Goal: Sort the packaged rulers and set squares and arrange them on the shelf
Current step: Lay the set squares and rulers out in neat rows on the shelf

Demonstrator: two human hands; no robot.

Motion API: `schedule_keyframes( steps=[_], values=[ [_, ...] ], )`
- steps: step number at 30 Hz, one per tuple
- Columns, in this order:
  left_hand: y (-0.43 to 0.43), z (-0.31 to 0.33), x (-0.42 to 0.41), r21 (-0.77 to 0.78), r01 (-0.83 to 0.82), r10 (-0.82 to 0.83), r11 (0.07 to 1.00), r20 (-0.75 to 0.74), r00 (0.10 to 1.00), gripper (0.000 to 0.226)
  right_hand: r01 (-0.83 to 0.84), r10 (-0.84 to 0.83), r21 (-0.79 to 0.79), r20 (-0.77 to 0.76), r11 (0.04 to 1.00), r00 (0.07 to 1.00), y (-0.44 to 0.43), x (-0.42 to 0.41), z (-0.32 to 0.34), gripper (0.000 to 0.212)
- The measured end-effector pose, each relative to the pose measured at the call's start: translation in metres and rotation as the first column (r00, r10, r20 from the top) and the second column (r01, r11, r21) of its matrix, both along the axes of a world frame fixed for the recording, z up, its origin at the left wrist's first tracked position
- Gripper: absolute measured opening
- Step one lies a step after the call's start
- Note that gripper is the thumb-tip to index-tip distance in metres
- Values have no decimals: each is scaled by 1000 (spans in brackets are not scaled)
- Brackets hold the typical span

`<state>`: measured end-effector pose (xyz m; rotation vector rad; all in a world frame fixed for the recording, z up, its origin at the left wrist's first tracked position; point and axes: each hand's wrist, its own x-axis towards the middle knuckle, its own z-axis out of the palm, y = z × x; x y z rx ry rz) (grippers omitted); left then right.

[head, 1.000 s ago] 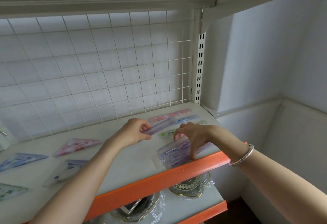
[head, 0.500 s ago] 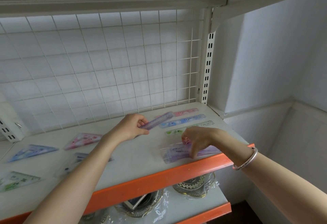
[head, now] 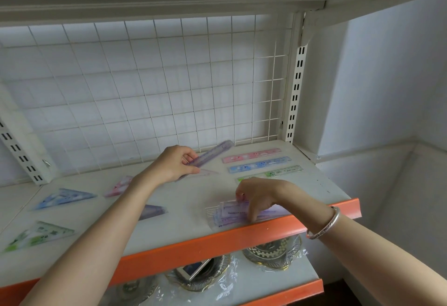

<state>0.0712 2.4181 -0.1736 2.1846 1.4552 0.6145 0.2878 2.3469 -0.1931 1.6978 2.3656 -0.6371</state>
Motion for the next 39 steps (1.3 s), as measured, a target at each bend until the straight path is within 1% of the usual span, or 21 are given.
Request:
schedule_keyframes(
  steps=[3,9,12,17,19,22,26,29,32,34,36,37,38,39],
  values=[
    [-3,-1,-7,-3,-9,9,1000,-5,1000,29,-14,14,-5,-8,1000,1000,-1,-6,-1,56],
    [-6,0,-15,-2,-27,27,1000,-13,1000,30,-36,37,21,-51,999,998,1,-17,0,52],
    [-8,0,-15,-5,-29,29,1000,-16,999,29,-58,60,34,-67,998,996,4,-31,-1,54],
    [-10,0,-12,-19,-14,13,1000,-26,1000,30,-155,159,53,-83,987,984,4,-61,-3,49],
    [-12,-1,-11,-27,0,-1,1000,-40,999,29,-175,182,61,-120,983,976,3,-68,-5,50],
    [-14,-2,-8,-31,13,-15,999,-48,999,29,-170,172,29,-216,985,961,3,-69,-8,57],
    [-14,-2,-4,-34,22,-23,999,-49,999,30,-175,179,36,-235,984,955,1,-63,-11,56],
    [-15,-1,2,-38,36,-38,999,-44,998,29,-153,160,48,-281,987,946,1,-56,-12,58],
    [-16,-1,7,-33,51,-52,998,-40,998,27,-69,84,50,-412,996,908,3,-44,-10,50],
    [-17,-2,10,-33,59,-61,998,-45,997,26,63,-6,82,-564,995,825,6,-33,-6,35],
    [-16,-4,14,-38,70,-72,997,-56,996,27,235,-55,173,-684,956,727,10,-20,-1,15],
    [-16,-5,17,-40,75,-78,996,-68,995,28,313,-67,220,-713,924,698,12,-12,1,7],
    [-16,-6,19,-45,80,-84,996,-82,993,29,370,-75,260,-722,892,688,13,-5,2,6],
    [-16,-7,22,-51,86,-91,995,-95,991,30,400,-74,301,-713,865,698,14,1,2,11]
  ],
)
